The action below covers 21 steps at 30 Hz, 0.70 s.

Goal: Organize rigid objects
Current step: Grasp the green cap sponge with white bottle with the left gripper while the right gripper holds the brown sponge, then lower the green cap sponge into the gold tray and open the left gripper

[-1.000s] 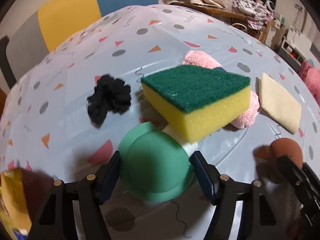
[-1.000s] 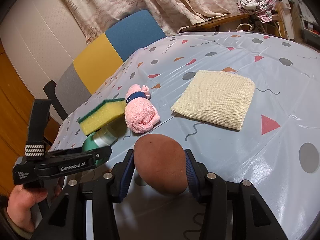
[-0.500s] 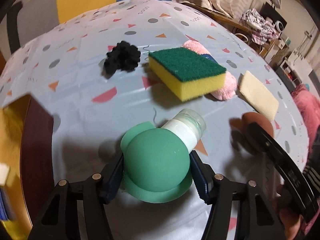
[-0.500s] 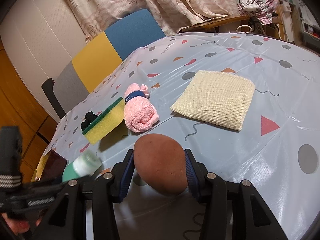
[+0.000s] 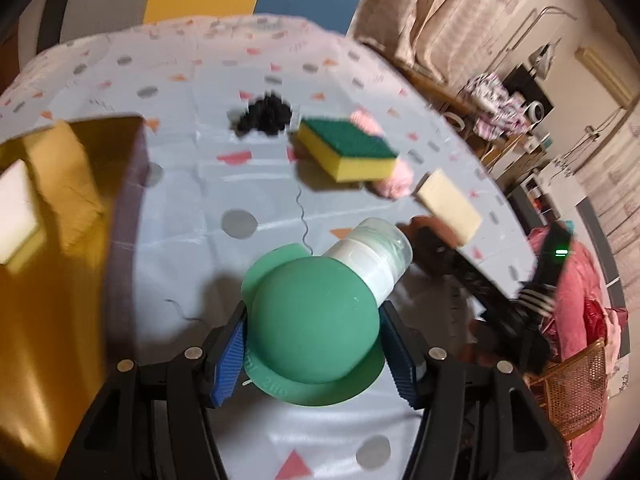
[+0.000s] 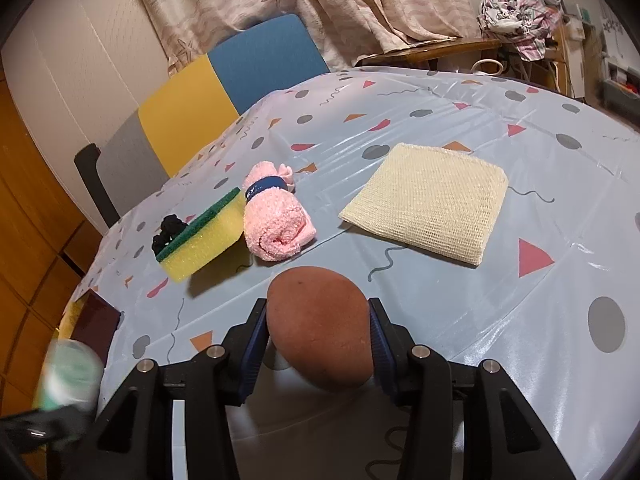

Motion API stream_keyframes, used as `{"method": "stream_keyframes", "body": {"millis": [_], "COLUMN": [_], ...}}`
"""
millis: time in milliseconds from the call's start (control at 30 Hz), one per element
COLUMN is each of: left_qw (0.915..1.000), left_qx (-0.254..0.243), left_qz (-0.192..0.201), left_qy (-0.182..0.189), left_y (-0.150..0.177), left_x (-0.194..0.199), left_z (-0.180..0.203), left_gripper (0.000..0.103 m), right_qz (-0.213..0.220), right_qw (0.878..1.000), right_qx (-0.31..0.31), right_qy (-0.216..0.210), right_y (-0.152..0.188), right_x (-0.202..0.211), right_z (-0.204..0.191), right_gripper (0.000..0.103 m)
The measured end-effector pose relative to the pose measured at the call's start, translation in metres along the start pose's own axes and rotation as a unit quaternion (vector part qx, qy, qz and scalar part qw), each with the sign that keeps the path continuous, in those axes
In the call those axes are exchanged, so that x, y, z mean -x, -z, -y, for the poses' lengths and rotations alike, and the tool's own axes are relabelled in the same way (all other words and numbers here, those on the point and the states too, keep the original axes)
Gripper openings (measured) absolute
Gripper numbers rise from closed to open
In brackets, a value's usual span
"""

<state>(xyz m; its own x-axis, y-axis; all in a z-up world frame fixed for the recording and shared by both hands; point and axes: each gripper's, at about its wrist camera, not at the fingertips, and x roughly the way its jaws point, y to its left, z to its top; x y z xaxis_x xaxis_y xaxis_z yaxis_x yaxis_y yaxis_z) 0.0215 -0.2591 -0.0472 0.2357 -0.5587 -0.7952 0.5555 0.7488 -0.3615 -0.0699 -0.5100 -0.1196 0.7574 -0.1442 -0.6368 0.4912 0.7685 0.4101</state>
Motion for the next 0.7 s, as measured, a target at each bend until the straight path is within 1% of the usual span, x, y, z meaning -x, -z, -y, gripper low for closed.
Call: {"method": "stream_keyframes", "body": {"millis": [67,167,200,333,367,433,533,600,700], "left_qw": [0.9997,0.9988,0.998,0.994,0.9924,0.9902,0.9847,0.9802,0.9744], "left_qx": [-0.002,0.01,0.018,0.042,0.052,0.071,0.109,0.134,0.163], "left_qz": [0.023,0.048,0.058,0.086,0.088,0.087,0.077,0.063,0.043], "left_qy": [-0.001,-0.006,-0.016,-0.053,-0.067,-0.083,-0.113,-0.131,-0.149], "left_y": [0.001,0.003,0.004,0.005,0.006,0.011,0.019,0.023,0.029], "left_x": [0.024,0.05,0.06,0.082,0.087,0.093,0.095,0.09,0.083], "left_z": [-0.007,-0.022,-0.032,-0.063,-0.076,-0.097,-0.133,-0.158,-0.184], "left_gripper": [0.063,0.063,0.063,0.063,0.063,0.063,0.063,0.063,0.063], "right_qz": [-0.001,-0.001,-0.003,-0.007,-0.004,0.004,0.021,0.031,0.04], "right_qw": [1.0,1.0,1.0,0.997,0.997,0.996,0.994,0.992,0.99], "right_qx": [0.003,0.011,0.018,0.05,0.055,0.059,0.069,0.078,0.1], "right_qy": [0.004,0.014,0.022,0.053,0.059,0.067,0.087,0.091,0.091], "right_y": [0.0,0.001,0.001,0.002,0.003,0.004,0.005,0.006,0.007], "right_x": [0.0,-0.001,-0.001,-0.003,-0.002,0.001,0.007,0.011,0.015], "right_z": [-0.001,-0.005,-0.008,-0.02,-0.022,-0.022,-0.027,-0.031,-0.04], "right_gripper": [0.048,0.048,0.048,0.049,0.049,0.049,0.049,0.049,0.049]}}
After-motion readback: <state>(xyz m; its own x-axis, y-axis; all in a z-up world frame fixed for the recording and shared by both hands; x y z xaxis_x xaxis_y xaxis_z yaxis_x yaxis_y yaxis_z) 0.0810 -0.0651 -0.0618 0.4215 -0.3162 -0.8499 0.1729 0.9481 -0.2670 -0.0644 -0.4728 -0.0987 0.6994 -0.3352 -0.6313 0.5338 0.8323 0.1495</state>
